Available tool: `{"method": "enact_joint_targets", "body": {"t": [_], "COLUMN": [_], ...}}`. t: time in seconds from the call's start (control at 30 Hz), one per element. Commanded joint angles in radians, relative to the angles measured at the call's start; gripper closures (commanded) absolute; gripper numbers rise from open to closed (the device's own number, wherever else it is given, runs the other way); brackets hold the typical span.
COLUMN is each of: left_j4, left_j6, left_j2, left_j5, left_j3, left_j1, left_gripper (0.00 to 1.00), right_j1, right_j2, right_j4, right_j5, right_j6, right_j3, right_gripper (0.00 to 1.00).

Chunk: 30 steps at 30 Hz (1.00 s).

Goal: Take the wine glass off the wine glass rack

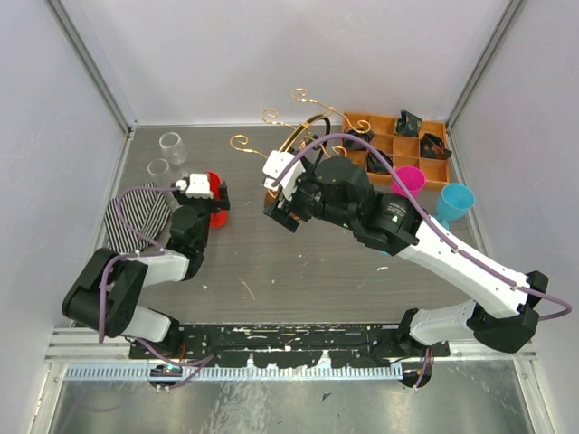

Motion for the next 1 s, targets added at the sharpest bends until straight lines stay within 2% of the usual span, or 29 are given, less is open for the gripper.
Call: {"method": "enact_joint_targets", "body": {"t": [0.0, 0.4, 0.57, 0.7, 0.97], "left_j4": [0.254, 0.279, 0.254, 0.203, -0.146], "left_j6": [0.027, -0.049, -0.028, -0.030, -0.020], "left_j2": [0.069, 0.169, 0.153, 0.059, -0.233], "left_j5": [-0.051, -0.062, -0.088, -0.125, -0.105], "left_j3": [0.004, 0.002, 0.003, -0.005, 0.053], "left_j1": [-0.005, -0.013, -0.023, -0.027, -0.027], "left_gripper": [0.07, 0.00, 0.02, 0.02, 0.02], "right_j1": [-0.030, -0.044, -0.047, -0.049, -0.052], "right_j2": [-0.013, -0.012, -0.017, -0.031, -0.059], "right_j4": [0.012, 0.003, 0.004, 0.005, 0.043], "right_j5": [-0.031, -0.033, -0.034, -0.020, 0.004], "right_j6": [0.043, 0.066, 0.077, 0.092, 0.131], "right_j3": [0.050, 0.029, 0.032, 0.035, 0.010], "right_gripper": [0.20, 0.21, 0.21, 0.21, 0.18]}}
